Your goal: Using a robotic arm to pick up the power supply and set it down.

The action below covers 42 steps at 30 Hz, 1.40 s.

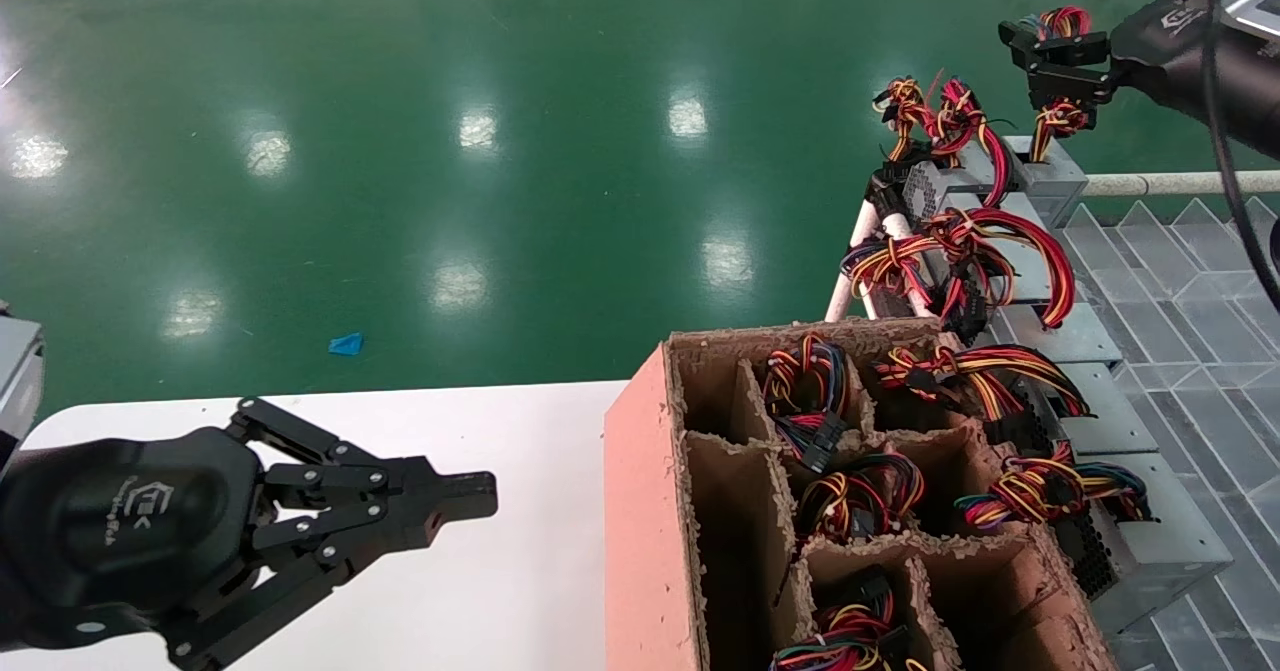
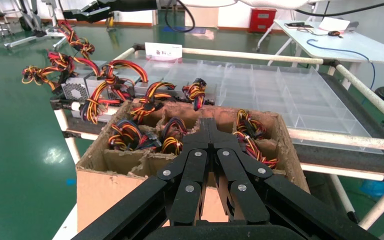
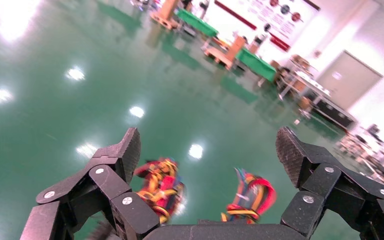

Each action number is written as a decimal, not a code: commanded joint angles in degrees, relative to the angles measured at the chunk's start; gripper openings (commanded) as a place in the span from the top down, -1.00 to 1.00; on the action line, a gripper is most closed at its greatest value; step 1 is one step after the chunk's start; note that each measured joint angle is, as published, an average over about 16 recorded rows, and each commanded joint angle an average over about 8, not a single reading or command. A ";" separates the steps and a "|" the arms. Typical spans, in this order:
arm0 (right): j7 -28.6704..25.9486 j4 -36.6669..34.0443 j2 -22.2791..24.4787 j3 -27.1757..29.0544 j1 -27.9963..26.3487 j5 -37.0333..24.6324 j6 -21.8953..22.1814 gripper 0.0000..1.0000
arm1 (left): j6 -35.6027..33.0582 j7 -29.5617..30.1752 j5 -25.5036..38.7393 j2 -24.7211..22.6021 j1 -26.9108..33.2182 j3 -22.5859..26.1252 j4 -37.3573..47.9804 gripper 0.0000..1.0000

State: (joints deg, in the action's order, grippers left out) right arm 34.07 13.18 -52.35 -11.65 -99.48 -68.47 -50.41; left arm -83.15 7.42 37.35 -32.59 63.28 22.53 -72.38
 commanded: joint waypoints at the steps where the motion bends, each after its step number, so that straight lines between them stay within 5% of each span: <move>1: -1.79 2.42 0.69 -0.17 1.52 1.07 -1.41 -1.00 | 0.00 0.00 0.00 0.00 0.00 0.00 0.00 1.00; 6: -6.32 8.52 2.44 -0.62 5.35 3.75 -4.97 -1.00 | 0.00 0.00 0.00 0.00 0.00 0.00 0.00 0.97; 14: -13.46 18.14 5.20 -1.31 11.38 7.99 -10.59 -1.00 | 0.00 0.00 0.00 0.00 0.00 0.00 0.00 -0.97; 42: -38.50 51.89 14.89 -3.75 32.57 22.86 -30.31 -1.00 | 0.01 -0.01 -0.01 0.01 0.00 0.01 0.00 -1.00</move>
State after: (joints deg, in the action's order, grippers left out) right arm -4.40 65.02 -37.48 -15.40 -66.94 -45.63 -80.70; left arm -83.14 7.41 37.34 -32.59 63.28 22.54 -72.38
